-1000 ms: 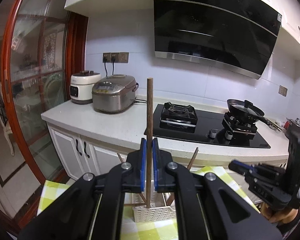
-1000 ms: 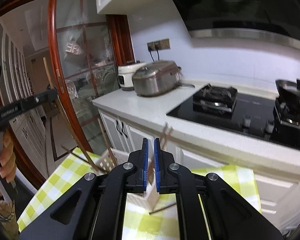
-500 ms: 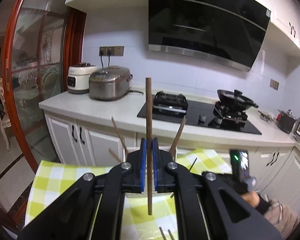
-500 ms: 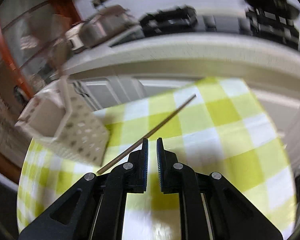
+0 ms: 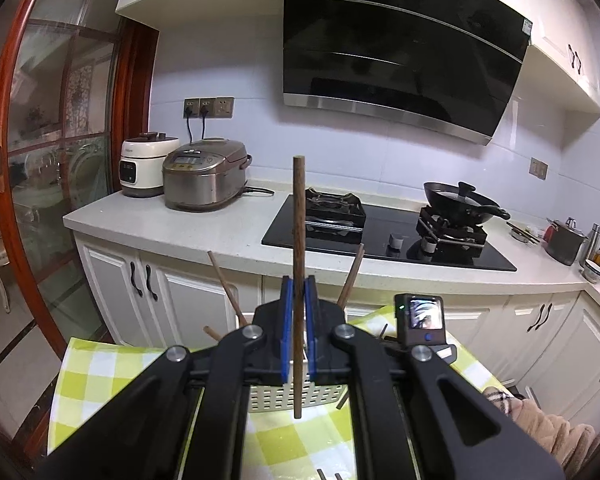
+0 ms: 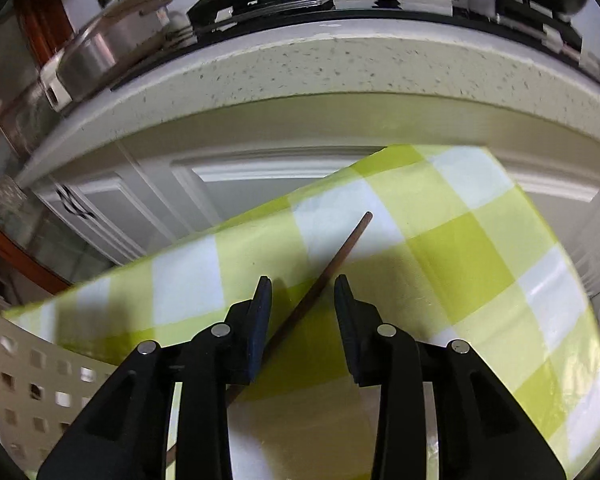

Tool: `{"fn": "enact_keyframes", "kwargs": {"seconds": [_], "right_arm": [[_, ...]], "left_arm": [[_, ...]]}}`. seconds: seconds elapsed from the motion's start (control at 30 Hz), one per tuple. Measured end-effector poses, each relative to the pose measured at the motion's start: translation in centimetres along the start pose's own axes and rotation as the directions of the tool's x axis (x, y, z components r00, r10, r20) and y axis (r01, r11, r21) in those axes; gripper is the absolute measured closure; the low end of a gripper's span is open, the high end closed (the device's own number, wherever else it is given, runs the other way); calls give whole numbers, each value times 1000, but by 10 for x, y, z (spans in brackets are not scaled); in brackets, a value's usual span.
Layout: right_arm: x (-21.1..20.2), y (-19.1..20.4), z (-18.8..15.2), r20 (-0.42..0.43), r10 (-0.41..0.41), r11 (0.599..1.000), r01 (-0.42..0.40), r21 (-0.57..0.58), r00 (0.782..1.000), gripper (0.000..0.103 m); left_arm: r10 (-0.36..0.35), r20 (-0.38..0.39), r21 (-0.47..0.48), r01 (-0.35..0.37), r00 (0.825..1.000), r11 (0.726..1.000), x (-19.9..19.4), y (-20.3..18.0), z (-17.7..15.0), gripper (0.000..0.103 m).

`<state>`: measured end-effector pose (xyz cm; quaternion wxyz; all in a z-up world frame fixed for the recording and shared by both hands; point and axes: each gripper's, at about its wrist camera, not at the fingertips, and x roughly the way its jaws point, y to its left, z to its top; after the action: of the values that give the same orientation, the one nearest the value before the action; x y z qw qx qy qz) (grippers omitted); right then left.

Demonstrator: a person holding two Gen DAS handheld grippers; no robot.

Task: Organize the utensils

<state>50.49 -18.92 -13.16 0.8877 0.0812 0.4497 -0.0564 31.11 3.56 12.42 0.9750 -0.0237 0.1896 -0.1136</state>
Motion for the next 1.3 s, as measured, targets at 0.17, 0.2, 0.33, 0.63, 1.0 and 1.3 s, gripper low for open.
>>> {"fn": "enact_keyframes", "kwargs": {"seconds": [0.17,0.2,0.33,0.63,1.0,1.3], "right_arm": [[-8,8,-17,16,-37,993,39,-112,999,86],[-12,5,-22,17,-22,992,24,-123,1000,88],[-26,-21,-39,6,108,988,-107,-110,994,97],[-102,-55,-61,119,316,948,-308,-78,941,97],[-216,-40,-58,280,434,900,-399,-176,856,97],[-287,-12,-34,390,468,881,-385,-274,793,98]], "left_arm": [[-3,-1,-9,3,1000,1000,0,2,-1,97],[-2,0,-9,2,1000,1000,-1,2,-2,97],[3,7,-6,-3,1000,1000,-4,3,-1,97],[8,9,-10,-8,1000,1000,-14,-4,-2,97],[35,7,-15,-35,999,999,-23,-8,-4,97],[67,10,-22,-67,998,998,-18,-7,8,97]]}}
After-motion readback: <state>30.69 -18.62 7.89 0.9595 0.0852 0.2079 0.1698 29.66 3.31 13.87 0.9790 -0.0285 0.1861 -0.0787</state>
